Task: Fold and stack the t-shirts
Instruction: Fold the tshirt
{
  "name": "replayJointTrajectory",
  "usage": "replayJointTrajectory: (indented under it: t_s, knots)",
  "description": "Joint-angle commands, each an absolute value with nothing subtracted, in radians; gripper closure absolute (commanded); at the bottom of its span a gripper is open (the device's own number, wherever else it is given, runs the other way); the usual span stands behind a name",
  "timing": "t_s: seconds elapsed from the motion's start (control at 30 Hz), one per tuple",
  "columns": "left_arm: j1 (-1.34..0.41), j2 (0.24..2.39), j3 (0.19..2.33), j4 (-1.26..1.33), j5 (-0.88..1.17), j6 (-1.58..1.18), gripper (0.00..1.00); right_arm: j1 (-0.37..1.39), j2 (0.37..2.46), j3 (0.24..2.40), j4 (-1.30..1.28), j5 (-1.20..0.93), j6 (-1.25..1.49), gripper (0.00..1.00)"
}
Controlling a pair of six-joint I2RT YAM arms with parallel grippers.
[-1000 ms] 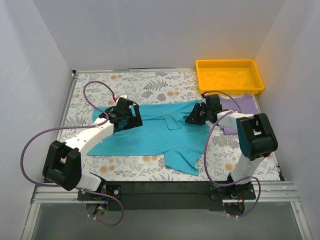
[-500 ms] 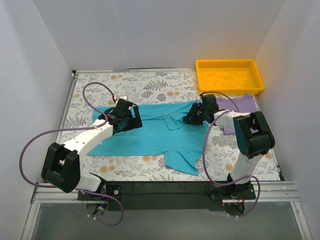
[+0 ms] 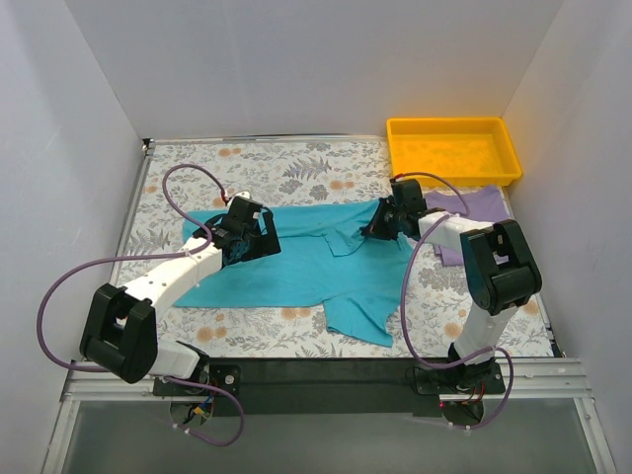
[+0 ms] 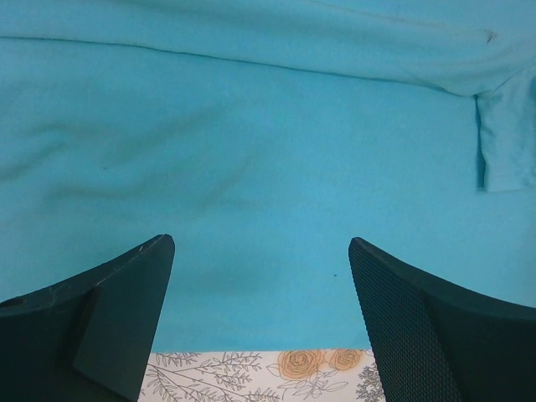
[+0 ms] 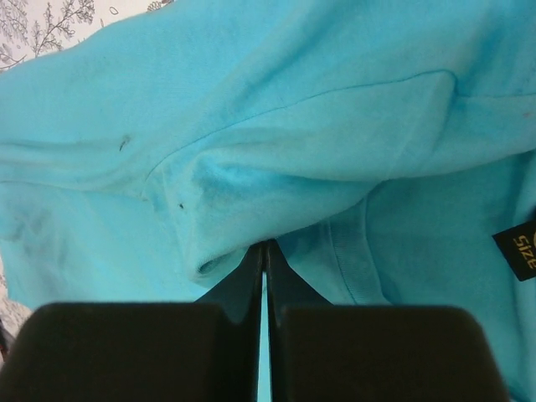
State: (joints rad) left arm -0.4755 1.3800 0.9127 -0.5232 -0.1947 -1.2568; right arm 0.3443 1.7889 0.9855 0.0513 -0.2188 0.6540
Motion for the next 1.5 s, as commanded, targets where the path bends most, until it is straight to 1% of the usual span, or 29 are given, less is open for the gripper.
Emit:
replayJointTrajectory:
  t_s: [0.0, 0.23, 0.47, 0.5, 0.53, 0.57, 0.6, 0.67, 0.7, 0.73, 0.8, 0.87, 0.9, 1.0, 1.07, 1.1, 1.13, 1.17, 1.37, 1.47]
  knots:
    - [-0.482, 1.332, 0.896, -0.525, -0.195, -1.265, 0.21, 0.379, 1.723, 1.045, -0.091, -0.122, 0.635, 0.99]
    - [-0.48, 1.331, 0.884, -0.52, -0.207, -1.264, 0.21, 0.451, 1.692, 1.155, -0.378, 0.064, 0.614, 0.99]
    - [-0.48, 1.336, 0.879, -0.519, -0.202, -1.258, 0.21, 0.495, 1.69, 1.201, -0.489, 0.141, 0.566, 0.99]
    - [-0.48, 1.336, 0.88, -0.518, -0.201, -1.256, 0.21, 0.502, 1.69, 1.204, -0.495, 0.143, 0.555, 0.97]
    - [-0.48, 1.338, 0.879, -0.518, -0.199, -1.255, 0.21, 0.511, 1.69, 1.209, -0.503, 0.141, 0.546, 0.9]
    - [-0.482, 1.339, 0.879, -0.518, -0.198, -1.253, 0.21, 0.515, 1.689, 1.21, -0.517, 0.141, 0.529, 0.87]
    - [-0.482, 1.341, 0.879, -0.518, -0.196, -1.252, 0.21, 0.518, 1.68, 1.21, -0.515, 0.117, 0.517, 0.83]
    - [-0.482, 1.338, 0.876, -0.518, -0.186, -1.252, 0.21, 0.529, 1.646, 1.209, -0.479, 0.05, 0.444, 0.71]
    - [-0.482, 1.338, 0.876, -0.518, -0.186, -1.249, 0.21, 0.529, 1.638, 1.209, -0.473, 0.049, 0.434, 0.71]
    - [-0.48, 1.339, 0.879, -0.515, -0.178, -1.246, 0.21, 0.523, 1.628, 1.204, -0.469, 0.045, 0.427, 0.68]
    - [-0.48, 1.336, 0.882, -0.506, -0.152, -1.232, 0.21, 0.508, 1.597, 1.174, -0.44, 0.037, 0.411, 0.65]
    - [-0.482, 1.336, 0.888, -0.486, -0.121, -1.21, 0.21, 0.459, 1.58, 1.122, -0.385, 0.008, 0.414, 0.6]
    - [-0.482, 1.338, 0.893, -0.479, -0.114, -1.204, 0.21, 0.419, 1.565, 1.1, -0.361, -0.067, 0.422, 0.59]
    - [-0.492, 1.353, 0.914, -0.469, -0.1, -1.189, 0.21, 0.37, 1.557, 1.014, -0.238, -0.133, 0.463, 0.59]
    - [-0.499, 1.367, 0.923, -0.469, -0.098, -1.187, 0.21, 0.336, 1.569, 0.986, -0.169, -0.19, 0.491, 0.63]
    - [-0.5, 1.371, 0.93, -0.471, -0.097, -1.187, 0.21, 0.321, 1.587, 0.97, -0.152, -0.211, 0.497, 0.65]
    - [-0.5, 1.373, 0.931, -0.469, -0.094, -1.189, 0.21, 0.318, 1.595, 0.963, -0.138, -0.213, 0.503, 0.72]
    - [-0.502, 1.371, 0.933, -0.471, -0.092, -1.192, 0.21, 0.313, 1.604, 0.96, -0.12, -0.213, 0.512, 0.73]
    - [-0.506, 1.361, 0.927, -0.485, -0.097, -1.197, 0.22, 0.307, 1.672, 0.951, -0.094, -0.202, 0.555, 0.75]
    - [-0.506, 1.359, 0.922, -0.494, -0.101, -1.198, 0.21, 0.307, 1.689, 0.942, -0.068, -0.201, 0.584, 0.73]
